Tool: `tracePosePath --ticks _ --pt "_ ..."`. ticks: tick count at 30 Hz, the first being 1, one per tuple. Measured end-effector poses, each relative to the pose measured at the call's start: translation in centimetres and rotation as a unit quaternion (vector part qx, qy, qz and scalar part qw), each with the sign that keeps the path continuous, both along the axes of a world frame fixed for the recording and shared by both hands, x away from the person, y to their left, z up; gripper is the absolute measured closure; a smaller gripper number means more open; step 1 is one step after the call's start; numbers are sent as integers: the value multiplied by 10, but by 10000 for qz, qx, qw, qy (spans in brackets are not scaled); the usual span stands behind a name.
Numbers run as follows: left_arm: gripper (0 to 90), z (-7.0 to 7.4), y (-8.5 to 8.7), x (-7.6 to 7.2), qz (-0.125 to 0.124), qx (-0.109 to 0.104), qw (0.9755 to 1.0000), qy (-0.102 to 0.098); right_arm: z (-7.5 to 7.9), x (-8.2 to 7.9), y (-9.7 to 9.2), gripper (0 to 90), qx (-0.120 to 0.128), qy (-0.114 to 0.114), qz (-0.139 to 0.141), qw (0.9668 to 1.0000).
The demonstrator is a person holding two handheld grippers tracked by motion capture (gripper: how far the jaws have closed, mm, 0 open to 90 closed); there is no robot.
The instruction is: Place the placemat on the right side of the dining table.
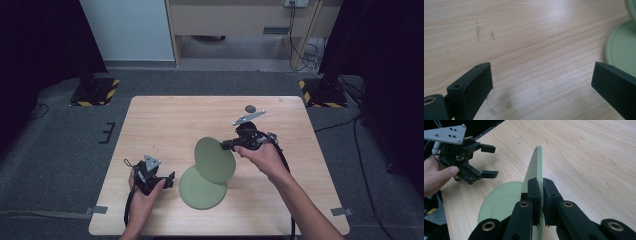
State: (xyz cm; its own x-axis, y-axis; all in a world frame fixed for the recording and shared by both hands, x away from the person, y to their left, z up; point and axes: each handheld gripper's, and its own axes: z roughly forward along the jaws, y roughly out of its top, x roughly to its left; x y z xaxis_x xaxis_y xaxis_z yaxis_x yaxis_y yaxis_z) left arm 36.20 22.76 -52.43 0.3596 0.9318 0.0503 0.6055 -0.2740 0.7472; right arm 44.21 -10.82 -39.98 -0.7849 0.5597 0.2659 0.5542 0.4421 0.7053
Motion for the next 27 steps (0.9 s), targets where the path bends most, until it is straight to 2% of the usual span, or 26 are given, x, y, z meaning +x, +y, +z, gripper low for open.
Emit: tracePosePath --ticks 7,11,19,27 --pt "30 -4 4 3 83 57 9999 106 10 -1 2 862 90 -38 -21 9999" --pt "29 -5 4 4 148 149 9997 122 15 1 2 862 23 -145 -80 9999" --pt "28 -9 7 6 249 147 9993 255 20 8 -3 862 9 -212 -299 9993" --pt "20 -11 9 6 280 64 9991 298 20 15 -4 862 -46 -267 -501 9984"
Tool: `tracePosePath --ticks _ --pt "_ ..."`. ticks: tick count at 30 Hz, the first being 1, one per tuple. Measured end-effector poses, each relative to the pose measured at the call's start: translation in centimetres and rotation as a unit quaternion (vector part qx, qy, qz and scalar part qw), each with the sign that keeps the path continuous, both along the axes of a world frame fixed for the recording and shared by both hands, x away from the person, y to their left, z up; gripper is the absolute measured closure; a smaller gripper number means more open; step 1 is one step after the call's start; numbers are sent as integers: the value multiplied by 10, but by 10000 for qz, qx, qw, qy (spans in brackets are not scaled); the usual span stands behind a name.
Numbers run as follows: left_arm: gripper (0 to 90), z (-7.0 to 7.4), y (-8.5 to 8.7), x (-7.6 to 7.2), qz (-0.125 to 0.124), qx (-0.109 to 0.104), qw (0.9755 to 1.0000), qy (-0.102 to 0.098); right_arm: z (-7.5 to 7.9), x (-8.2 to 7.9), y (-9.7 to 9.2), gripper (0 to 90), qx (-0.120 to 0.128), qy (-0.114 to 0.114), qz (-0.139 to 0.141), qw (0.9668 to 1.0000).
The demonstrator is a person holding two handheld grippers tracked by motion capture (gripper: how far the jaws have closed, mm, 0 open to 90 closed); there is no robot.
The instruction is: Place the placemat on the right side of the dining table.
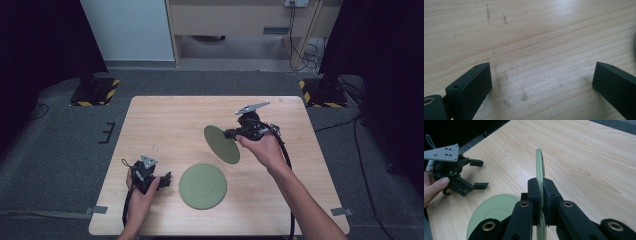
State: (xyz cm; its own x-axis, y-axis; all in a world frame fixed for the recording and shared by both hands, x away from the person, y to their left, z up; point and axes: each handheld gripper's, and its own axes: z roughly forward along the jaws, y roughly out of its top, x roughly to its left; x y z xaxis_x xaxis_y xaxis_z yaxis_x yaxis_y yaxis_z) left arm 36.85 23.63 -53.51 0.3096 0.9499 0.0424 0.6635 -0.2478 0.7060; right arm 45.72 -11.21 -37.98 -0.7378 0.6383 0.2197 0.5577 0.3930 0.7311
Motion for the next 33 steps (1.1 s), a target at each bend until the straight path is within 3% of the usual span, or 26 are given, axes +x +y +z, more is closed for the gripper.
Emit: tracePosePath --ticks 12,33 --pt "13 -1 2 1 53 -145 9998 82 5 11 -8 862 -23 -62 -315 9995" --pt "11 -1 3 1 56 -159 9998 96 11 22 -35 861 -48 -194 -815 9965"
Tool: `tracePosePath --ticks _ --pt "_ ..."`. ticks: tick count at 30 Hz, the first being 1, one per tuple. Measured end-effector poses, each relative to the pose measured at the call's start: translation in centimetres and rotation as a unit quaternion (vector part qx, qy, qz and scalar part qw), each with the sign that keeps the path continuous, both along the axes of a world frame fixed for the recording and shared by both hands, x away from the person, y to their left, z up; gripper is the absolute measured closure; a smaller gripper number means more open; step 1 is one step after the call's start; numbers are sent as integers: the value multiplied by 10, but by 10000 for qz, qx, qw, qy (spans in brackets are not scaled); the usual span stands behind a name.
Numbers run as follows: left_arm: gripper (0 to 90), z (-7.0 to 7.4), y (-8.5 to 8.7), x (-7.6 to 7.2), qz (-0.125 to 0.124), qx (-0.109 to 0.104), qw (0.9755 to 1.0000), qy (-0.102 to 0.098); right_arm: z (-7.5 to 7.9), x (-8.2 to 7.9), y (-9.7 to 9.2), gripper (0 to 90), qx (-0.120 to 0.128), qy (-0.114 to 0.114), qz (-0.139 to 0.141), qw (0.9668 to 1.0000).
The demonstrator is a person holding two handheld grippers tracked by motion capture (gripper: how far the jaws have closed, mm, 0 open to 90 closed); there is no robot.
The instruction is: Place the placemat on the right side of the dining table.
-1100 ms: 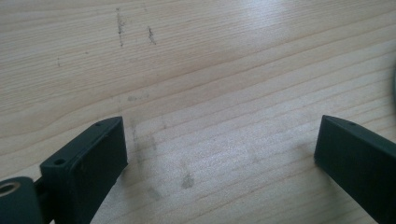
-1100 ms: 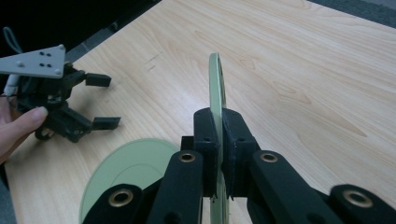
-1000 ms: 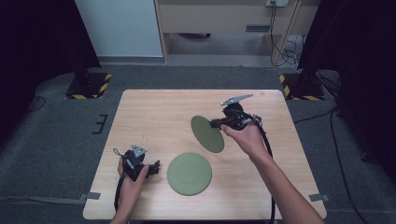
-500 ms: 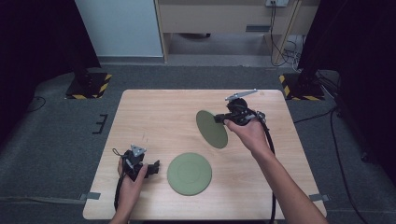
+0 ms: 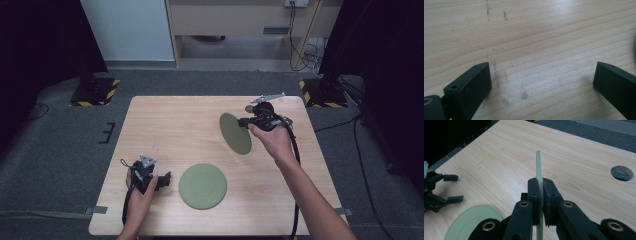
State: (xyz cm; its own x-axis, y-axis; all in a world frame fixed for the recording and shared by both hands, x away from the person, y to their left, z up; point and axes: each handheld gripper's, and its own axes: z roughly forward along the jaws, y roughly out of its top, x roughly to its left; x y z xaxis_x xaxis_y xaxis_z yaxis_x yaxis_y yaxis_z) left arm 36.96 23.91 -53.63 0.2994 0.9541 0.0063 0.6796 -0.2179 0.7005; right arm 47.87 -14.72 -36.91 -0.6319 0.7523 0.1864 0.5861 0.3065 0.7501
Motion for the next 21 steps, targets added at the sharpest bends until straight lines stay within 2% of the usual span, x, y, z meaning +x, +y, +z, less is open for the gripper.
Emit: tracePosePath --ticks 6,21 --pt "11 0 0 0 0 0 10000 2 0 3 -10 861 -87 -37 -128 9999" --pt "11 0 0 0 1 0 10000 0 1 8 -31 862 -118 -63 -390 9991"
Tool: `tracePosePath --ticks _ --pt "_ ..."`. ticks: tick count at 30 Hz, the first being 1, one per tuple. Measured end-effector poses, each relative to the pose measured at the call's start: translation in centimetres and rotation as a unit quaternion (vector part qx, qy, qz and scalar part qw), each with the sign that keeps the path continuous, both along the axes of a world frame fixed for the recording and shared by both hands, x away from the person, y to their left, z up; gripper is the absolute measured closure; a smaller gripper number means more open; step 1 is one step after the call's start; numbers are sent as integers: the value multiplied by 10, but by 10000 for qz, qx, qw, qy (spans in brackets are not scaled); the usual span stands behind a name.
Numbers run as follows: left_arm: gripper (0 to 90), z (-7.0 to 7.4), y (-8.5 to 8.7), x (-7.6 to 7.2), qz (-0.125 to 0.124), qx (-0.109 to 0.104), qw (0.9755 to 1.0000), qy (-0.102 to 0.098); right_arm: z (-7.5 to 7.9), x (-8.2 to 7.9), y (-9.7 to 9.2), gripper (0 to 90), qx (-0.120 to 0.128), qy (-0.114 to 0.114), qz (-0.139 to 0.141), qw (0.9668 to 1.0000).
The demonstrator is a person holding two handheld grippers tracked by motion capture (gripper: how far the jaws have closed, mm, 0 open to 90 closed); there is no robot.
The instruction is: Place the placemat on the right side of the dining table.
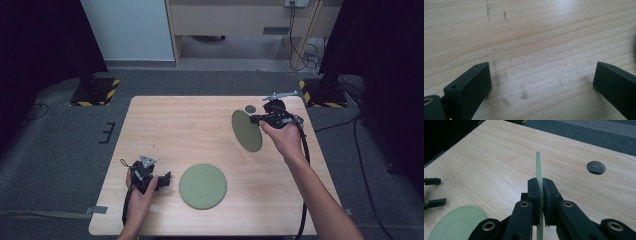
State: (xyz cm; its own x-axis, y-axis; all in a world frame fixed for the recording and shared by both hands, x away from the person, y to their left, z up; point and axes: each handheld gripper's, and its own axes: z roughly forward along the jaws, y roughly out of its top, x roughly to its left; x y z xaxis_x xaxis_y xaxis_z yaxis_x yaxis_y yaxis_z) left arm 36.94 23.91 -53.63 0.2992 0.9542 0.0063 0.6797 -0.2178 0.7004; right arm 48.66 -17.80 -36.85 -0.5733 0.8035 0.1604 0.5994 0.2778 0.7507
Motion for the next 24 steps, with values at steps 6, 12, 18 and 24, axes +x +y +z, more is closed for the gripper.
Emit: tracePosePath --ticks 6,12,18,24 --pt "11 0 0 0 0 2 10000 2 -1 2 -8 862 -34 -7 -155 9999" --pt "11 0 0 0 -6 2 10000 3 -3 3 -18 862 -92 1 -308 9995" --pt "11 0 0 0 -7 2 10000 2 -4 5 -29 862 -121 4 -441 9990" --pt "11 0 0 0 -6 2 10000 3 -6 6 -39 862 -165 -1 -570 9982"
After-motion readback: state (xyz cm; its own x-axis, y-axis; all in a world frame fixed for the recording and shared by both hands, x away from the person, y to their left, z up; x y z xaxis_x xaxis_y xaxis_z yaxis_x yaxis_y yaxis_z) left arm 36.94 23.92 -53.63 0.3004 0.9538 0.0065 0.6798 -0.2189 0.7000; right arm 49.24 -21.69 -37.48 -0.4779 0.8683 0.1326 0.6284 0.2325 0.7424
